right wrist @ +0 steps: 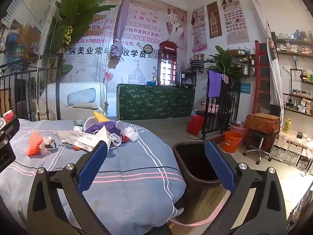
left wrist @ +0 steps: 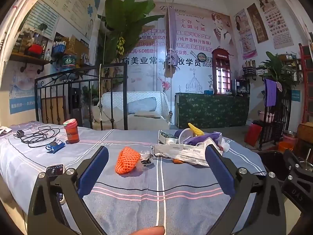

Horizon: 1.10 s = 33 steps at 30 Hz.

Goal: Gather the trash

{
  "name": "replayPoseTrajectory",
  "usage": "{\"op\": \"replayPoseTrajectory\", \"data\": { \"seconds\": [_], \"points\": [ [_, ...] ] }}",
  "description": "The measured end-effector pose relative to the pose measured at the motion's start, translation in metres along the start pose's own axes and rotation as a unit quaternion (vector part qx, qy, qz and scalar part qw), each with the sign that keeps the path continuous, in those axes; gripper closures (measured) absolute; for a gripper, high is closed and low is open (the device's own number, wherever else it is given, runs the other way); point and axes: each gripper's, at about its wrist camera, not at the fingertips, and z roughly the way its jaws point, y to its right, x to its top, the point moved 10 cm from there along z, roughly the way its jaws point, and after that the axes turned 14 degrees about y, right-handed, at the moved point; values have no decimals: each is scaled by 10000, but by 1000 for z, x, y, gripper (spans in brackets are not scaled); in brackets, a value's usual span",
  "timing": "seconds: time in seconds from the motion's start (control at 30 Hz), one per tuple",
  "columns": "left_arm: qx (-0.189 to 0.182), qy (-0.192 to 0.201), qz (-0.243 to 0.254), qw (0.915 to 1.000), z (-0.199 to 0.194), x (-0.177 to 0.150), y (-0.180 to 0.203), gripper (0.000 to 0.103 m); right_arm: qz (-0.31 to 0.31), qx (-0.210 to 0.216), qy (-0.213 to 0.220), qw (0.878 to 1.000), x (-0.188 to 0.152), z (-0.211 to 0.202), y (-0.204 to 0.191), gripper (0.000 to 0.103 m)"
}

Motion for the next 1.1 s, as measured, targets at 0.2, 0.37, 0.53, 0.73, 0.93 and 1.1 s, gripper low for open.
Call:
{"op": "replayPoseTrajectory", "data": {
  "seconds": [0.2,0.37,0.53,0.73,0.93,1.1],
  "points": [
    [-22,26,-11,10000,3,2,-3,5,62,-16,22,10000,-2,2,2,5],
    [-47,40,47,10000,-4,-7,1,5,58,-6,-74,10000,-7,2,-1,5],
    [-61,41,34,10000,-4,-4,0,5,43,16,-120,9999,-6,3,-4,5],
    [-56,17,32,10000,3,-2,-1,5,72,2,-94,9999,-4,5,-4,5],
    [-63,11,32,10000,2,-4,1,5,108,16,-112,9999,-5,6,1,5],
    [-62,5,31,10000,3,-4,2,5,100,24,-106,9999,-5,6,1,5]
  ]
}}
